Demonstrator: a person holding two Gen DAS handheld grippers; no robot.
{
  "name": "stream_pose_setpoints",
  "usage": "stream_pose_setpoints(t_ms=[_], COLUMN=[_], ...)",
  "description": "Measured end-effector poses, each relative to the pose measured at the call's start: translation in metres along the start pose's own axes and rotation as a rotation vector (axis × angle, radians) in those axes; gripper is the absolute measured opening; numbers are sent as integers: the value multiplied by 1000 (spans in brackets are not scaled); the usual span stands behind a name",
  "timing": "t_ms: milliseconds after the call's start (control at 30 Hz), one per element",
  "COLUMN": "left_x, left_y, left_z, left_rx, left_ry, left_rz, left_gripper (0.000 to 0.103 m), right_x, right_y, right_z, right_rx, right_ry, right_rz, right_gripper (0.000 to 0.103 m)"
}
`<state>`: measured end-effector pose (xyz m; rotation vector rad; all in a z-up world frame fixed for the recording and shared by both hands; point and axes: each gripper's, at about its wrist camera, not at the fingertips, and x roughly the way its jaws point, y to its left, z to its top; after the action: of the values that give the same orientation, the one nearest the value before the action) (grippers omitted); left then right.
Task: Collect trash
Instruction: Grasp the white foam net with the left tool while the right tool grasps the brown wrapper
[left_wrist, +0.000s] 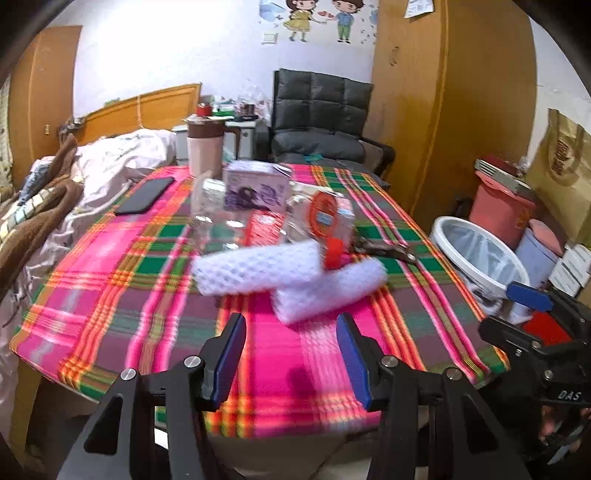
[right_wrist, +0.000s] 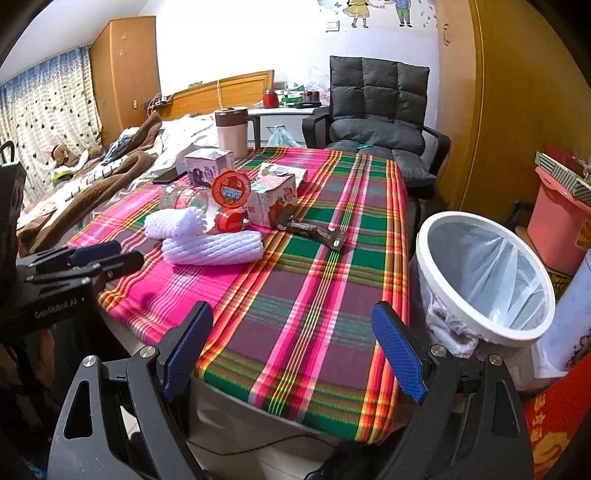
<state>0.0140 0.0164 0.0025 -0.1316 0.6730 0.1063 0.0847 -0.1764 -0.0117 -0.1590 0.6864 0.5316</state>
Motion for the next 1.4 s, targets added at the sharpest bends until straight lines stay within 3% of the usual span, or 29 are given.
stream_pose_setpoints(t_ms=[267,467,733,1067,1400], left_x=[23,38,52,73,72], left_y=[21,39,46,56,56], left_z=[14,22,35,48,31], left_rx=[3,-67,-57,-13,61], left_ry=[-1,25,-6,21,67], left_rz=[54,24,17,-133,-188], left_gripper=[51,51,55,61,61], right_x=[15,29,47,76,98], right_y=[-1,-8,-18,-32,-35], right_z=[11,21,34,47,56], right_rx=[-30,-13,-44,-78,-141], right_ry=[11,26,36,73,143], right_rz=[14,24,13,31,87], right_gripper=[88,88,88,88,88])
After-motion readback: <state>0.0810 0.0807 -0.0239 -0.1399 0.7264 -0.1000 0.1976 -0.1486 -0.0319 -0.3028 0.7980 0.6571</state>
